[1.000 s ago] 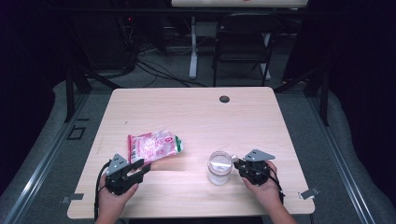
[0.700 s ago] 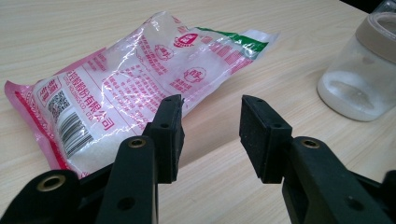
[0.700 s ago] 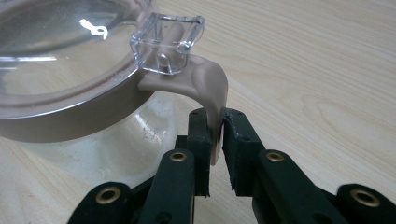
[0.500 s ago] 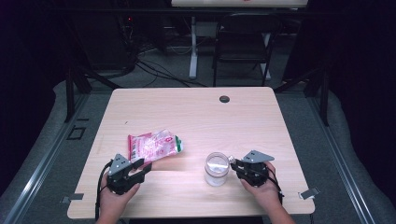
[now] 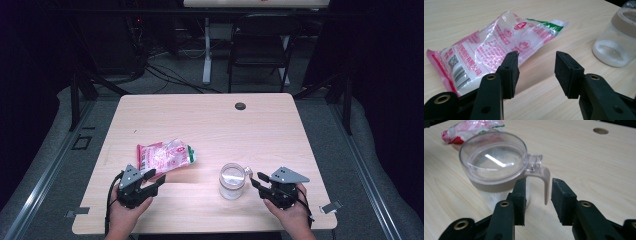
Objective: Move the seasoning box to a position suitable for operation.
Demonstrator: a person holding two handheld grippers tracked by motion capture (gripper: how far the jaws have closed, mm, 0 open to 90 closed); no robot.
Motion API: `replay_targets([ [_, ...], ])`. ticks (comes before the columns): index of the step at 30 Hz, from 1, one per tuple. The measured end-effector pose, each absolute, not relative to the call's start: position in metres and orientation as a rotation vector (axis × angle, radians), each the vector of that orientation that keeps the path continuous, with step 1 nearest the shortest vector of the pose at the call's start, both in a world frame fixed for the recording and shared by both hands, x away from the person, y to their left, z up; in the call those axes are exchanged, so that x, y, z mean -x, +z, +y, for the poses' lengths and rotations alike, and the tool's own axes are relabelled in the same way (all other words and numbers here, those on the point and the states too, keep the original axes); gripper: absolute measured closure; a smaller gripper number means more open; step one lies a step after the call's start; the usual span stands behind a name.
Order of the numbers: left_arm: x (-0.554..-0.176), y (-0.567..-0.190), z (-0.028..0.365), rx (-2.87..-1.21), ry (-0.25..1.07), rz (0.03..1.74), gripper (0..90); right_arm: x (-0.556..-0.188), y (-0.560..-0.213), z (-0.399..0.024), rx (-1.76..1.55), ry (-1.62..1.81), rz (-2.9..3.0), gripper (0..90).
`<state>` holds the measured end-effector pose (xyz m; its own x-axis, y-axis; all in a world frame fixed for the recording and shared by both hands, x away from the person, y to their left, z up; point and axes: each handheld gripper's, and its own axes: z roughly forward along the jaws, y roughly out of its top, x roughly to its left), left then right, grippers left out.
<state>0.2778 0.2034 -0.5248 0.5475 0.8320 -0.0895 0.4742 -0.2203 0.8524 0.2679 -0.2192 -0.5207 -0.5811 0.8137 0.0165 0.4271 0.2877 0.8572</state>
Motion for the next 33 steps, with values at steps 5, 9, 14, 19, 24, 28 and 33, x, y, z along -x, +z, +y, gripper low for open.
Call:
replay_targets([
  [5,-0.283,-0.51,0.184,-1.869,0.484,1.053,53.5,-0.274,-0.503,-0.214,-1.054,1.174,2.126,68.1],
  [9,-0.29,-0.497,0.164,-1.873,0.446,1.01,60.6,-0.288,-0.481,-0.208,-1.042,1.176,2.13,69.7],
  [14,-0.305,-0.488,0.135,-1.877,0.379,0.994,66.9,-0.307,-0.468,-0.204,-1.124,1.202,2.139,72.6],
  [19,-0.315,-0.483,0.107,-1.901,0.32,0.943,71.4,-0.307,-0.473,-0.208,-1.184,1.178,2.155,74.0],
  [24,-0.314,-0.485,0.086,-1.948,0.274,0.889,74.7,-0.303,-0.478,-0.213,-1.231,1.205,2.152,73.8],
  [28,-0.31,-0.488,0.08,-1.991,0.247,0.849,81.2,-0.302,-0.483,-0.213,-1.249,1.218,2.16,73.7],
  [33,-0.303,-0.491,0.081,-2.045,0.246,0.802,90.0,-0.301,-0.487,-0.209,-1.226,1.222,2.173,77.0],
])
